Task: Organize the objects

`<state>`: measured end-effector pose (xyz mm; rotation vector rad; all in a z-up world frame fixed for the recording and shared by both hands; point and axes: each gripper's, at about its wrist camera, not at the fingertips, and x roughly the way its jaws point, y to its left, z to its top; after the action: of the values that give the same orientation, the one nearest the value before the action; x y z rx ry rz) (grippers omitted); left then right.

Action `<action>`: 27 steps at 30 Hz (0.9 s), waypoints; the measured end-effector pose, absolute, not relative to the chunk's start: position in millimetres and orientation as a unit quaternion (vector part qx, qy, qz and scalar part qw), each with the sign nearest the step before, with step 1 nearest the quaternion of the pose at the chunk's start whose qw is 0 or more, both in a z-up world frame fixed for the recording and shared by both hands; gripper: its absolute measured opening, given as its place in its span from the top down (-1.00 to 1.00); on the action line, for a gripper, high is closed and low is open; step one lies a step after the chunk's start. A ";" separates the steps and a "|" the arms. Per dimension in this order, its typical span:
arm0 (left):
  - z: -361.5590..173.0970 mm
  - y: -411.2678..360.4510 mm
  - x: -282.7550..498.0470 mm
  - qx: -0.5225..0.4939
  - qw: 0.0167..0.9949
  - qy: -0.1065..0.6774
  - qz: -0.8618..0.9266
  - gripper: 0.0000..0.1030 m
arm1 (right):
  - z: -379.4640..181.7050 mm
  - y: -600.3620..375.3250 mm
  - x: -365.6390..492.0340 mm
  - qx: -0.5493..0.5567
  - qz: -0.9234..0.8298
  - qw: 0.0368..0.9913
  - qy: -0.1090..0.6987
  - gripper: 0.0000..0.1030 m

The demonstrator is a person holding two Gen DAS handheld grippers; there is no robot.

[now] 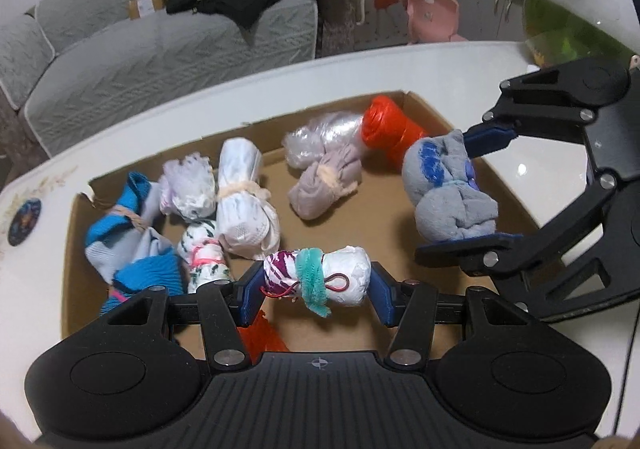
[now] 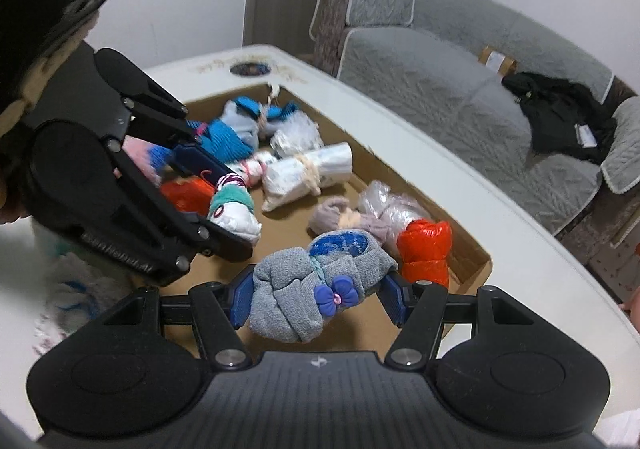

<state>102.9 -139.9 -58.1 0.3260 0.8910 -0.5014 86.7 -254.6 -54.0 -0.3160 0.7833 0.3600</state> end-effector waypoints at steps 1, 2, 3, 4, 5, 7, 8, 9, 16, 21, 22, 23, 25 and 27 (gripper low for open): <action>-61.9 -139.7 105.1 0.158 0.858 0.427 -0.236 -0.16 | -57.6 -255.3 91.1 -0.154 0.175 0.893 0.385 -0.14; -64.8 -138.8 107.4 0.161 0.858 0.429 -0.232 -0.16 | -60.1 -256.0 94.8 -0.155 0.176 0.891 0.390 -0.14; -67.6 -137.3 110.2 0.163 0.858 0.430 -0.228 -0.16 | -62.8 -256.1 98.6 -0.158 0.177 0.888 0.394 -0.14; -68.6 -135.7 112.4 0.162 0.859 0.431 -0.223 -0.16 | -65.1 -256.4 102.2 -0.158 0.177 0.886 0.399 -0.14; -69.7 -133.7 115.3 0.159 0.860 0.433 -0.219 -0.17 | -67.1 -256.9 105.7 -0.157 0.178 0.884 0.402 -0.14; -70.8 -130.8 123.1 0.141 0.863 0.440 -0.205 -0.17 | -70.7 -257.3 113.3 -0.154 0.181 0.881 0.410 -0.14; -71.1 -129.2 126.2 0.132 0.864 0.442 -0.201 -0.17 | -72.9 -256.8 117.1 -0.154 0.181 0.879 0.413 -0.14; -71.1 -128.0 128.9 0.122 0.866 0.444 -0.197 -0.17 | -75.1 -256.1 120.3 -0.154 0.180 0.878 0.415 -0.14; -70.4 -128.3 143.6 0.088 0.875 0.446 -0.166 -0.17 | -84.7 -252.5 133.6 -0.140 0.186 0.874 0.428 -0.14; -71.5 -125.2 150.6 0.069 0.880 0.444 -0.150 -0.17 | -83.6 -251.7 142.0 -0.134 0.189 0.872 0.431 -0.15; -71.9 -123.2 152.4 0.064 0.881 0.446 -0.149 -0.19 | -83.7 -252.2 143.5 -0.131 0.188 0.873 0.431 -0.15; -72.7 -121.4 153.5 0.061 0.880 0.447 -0.148 -0.20 | -83.9 -252.9 144.9 -0.127 0.188 0.873 0.433 -0.16; -73.5 -118.8 155.5 0.057 0.879 0.449 -0.150 -0.19 | -85.7 -253.8 146.2 -0.126 0.188 0.872 0.434 -0.17; -72.8 -118.1 156.9 0.054 0.877 0.452 -0.151 -0.20 | -86.3 -256.1 146.4 -0.122 0.188 0.872 0.435 -0.19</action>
<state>156.9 -118.1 -72.8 0.1135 0.9431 -0.3153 146.4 -256.1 -86.3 -0.2554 0.9100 0.3928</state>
